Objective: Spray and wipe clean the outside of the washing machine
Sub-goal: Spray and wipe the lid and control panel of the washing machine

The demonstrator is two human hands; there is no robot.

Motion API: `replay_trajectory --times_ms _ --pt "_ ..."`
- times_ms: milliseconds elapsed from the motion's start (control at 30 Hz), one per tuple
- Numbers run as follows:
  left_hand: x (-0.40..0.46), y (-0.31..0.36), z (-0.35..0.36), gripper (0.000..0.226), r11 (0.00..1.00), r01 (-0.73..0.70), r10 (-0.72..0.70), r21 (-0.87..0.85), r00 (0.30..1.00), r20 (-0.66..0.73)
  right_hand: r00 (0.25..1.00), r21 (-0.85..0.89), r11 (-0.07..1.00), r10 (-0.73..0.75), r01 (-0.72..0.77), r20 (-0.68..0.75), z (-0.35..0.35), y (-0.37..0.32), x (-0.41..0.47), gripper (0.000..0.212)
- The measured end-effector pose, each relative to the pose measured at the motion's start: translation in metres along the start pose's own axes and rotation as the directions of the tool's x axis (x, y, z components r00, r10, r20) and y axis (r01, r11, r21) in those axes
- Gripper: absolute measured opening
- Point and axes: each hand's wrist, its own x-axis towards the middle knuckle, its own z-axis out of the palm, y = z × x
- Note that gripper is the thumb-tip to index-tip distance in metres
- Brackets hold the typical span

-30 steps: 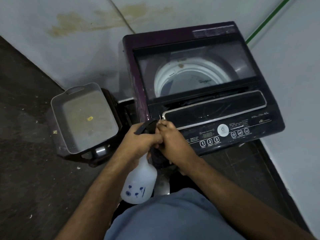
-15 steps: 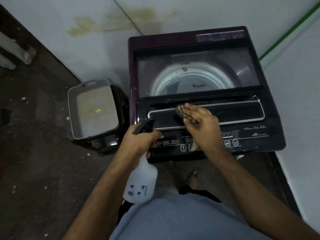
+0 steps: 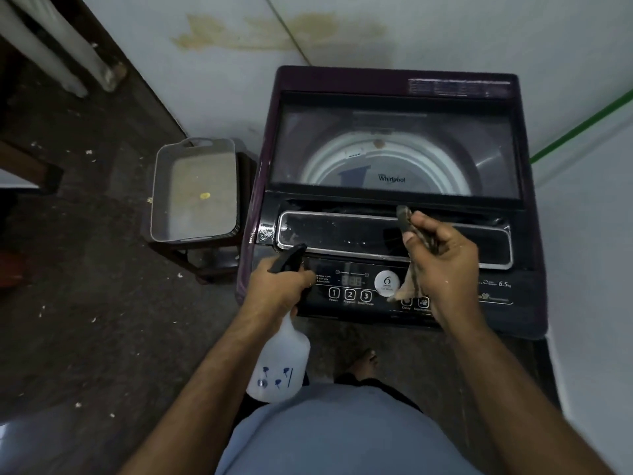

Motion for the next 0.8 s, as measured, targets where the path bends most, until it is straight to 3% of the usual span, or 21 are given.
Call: replay_trajectory --times_ms 300,800 --pt "0.007 -0.004 0.01 0.014 0.997 -0.001 -0.003 0.077 0.999 0.051 0.983 -0.196 0.965 -0.159 0.175 0.095 0.022 -0.013 0.0 0.028" --pt "-0.016 0.005 0.063 0.015 0.987 -0.067 0.045 0.144 0.987 0.155 0.984 -0.208 0.963 -0.159 0.171 0.076 -0.014 0.001 -0.009 0.028"
